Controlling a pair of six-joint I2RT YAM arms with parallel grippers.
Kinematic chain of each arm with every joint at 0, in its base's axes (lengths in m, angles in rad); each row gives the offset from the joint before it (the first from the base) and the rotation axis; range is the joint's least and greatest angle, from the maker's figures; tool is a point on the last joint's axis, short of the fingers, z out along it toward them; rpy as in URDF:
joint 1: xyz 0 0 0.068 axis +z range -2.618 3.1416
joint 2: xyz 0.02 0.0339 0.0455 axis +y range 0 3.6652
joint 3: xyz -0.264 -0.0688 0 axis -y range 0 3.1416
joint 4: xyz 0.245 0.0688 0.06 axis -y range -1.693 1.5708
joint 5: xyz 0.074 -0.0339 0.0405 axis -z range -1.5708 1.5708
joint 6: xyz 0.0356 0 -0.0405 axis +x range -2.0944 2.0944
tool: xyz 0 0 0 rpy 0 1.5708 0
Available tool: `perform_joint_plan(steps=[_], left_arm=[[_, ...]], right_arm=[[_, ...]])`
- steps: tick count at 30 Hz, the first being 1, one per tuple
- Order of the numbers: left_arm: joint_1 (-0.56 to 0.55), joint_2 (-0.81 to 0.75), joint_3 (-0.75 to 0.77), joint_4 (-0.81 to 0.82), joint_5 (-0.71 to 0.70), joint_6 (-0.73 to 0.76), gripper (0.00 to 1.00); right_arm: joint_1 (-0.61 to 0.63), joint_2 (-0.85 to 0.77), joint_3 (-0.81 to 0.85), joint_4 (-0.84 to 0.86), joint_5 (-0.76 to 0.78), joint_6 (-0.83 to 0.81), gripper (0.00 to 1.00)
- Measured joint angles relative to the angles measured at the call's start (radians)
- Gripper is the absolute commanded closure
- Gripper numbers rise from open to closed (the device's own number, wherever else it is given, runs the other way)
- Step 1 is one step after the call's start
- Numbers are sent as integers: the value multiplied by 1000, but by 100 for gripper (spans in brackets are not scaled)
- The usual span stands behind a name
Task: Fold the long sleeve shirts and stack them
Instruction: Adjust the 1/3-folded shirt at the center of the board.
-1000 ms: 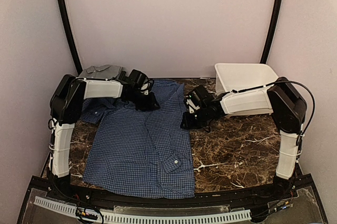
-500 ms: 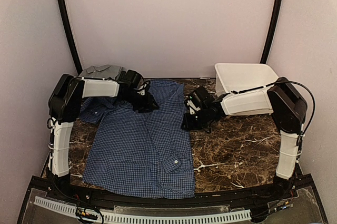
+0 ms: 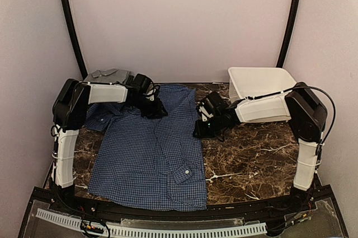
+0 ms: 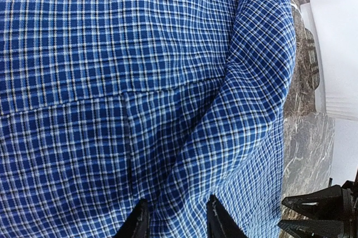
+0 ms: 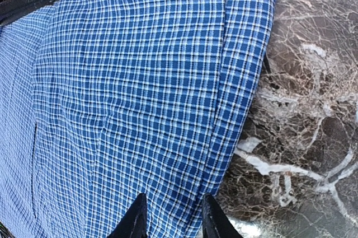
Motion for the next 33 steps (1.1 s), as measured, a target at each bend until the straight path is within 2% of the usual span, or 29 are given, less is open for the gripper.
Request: perform_joint_plan(steps=[5,9,14,18,27,33], left_arm=[[0,25,35,-11,-18,8,71],[-6,46,51,-13,-17,19,79],[-21,55,64,-19,-18,25,95],[-29,56,77,-27,-34,30,100],[-76,15,58,-16,-124,67,100],[-172,-94,16,21,-170,121,100]], right_arm=[[0,-2,-5,0,0,1,69],[0,-11,-5,0,4,0,69],[0,-16,-10,0,11,1,69],[0,-16,-18,0,15,1,69],[0,-48,-37,2,30,3,70],[0,-71,-52,8,54,16,70]])
